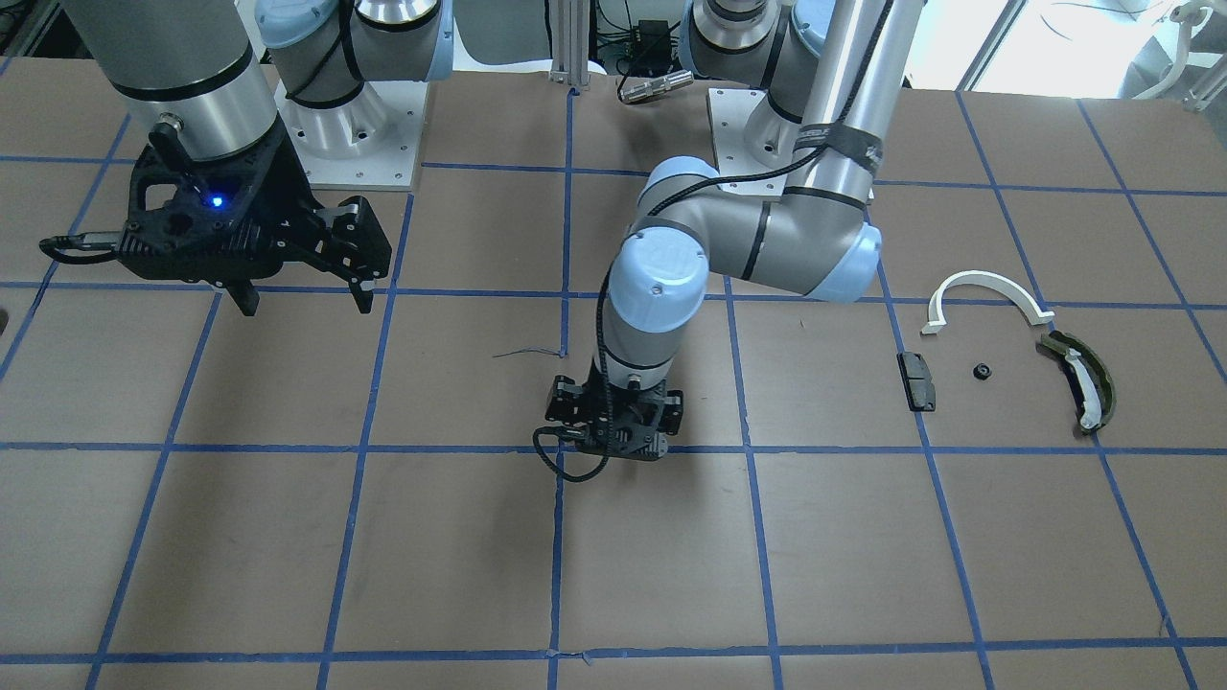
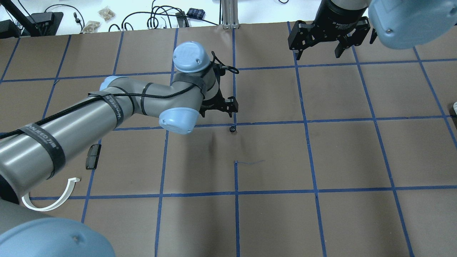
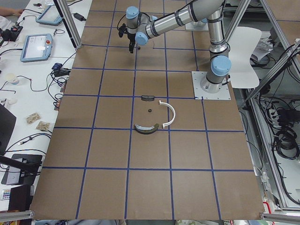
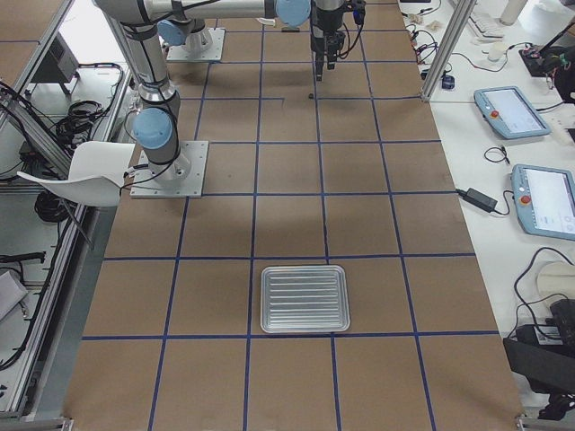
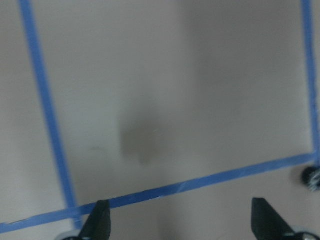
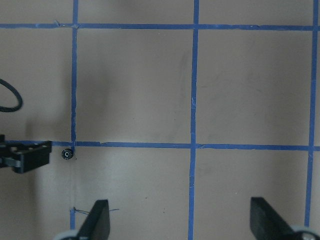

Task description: Place bearing gear from tray to pile

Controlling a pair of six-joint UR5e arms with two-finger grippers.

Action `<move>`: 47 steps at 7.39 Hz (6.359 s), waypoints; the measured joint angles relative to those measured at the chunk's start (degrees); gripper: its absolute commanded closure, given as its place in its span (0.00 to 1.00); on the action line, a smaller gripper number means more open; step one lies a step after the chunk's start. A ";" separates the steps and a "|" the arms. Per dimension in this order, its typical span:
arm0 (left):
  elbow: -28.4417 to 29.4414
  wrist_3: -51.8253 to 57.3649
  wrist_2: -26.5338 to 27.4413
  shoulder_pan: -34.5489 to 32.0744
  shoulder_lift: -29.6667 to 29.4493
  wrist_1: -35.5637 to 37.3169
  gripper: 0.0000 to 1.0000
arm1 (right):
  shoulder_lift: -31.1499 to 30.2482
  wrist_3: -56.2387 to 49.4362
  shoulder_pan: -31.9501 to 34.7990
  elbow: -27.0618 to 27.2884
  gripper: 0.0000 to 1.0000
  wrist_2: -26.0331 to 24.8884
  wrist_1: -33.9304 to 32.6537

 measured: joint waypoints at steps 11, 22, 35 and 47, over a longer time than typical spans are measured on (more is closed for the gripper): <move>1.74 -7.50 0.51 -0.79 -2.14 -0.83 0.96 | 0.07 -0.53 -0.04 -0.30 0.00 0.19 -0.66; -9.80 64.92 6.83 52.71 9.76 -14.25 0.96 | -0.22 -0.20 0.12 -0.37 0.00 0.24 -0.54; -13.27 64.96 7.85 54.36 10.27 -11.34 0.00 | -0.59 -0.49 0.10 -0.52 0.00 0.29 -0.39; 14.97 23.53 5.27 16.79 21.45 -43.82 0.00 | -0.53 -0.97 0.06 -0.43 0.00 0.29 -0.52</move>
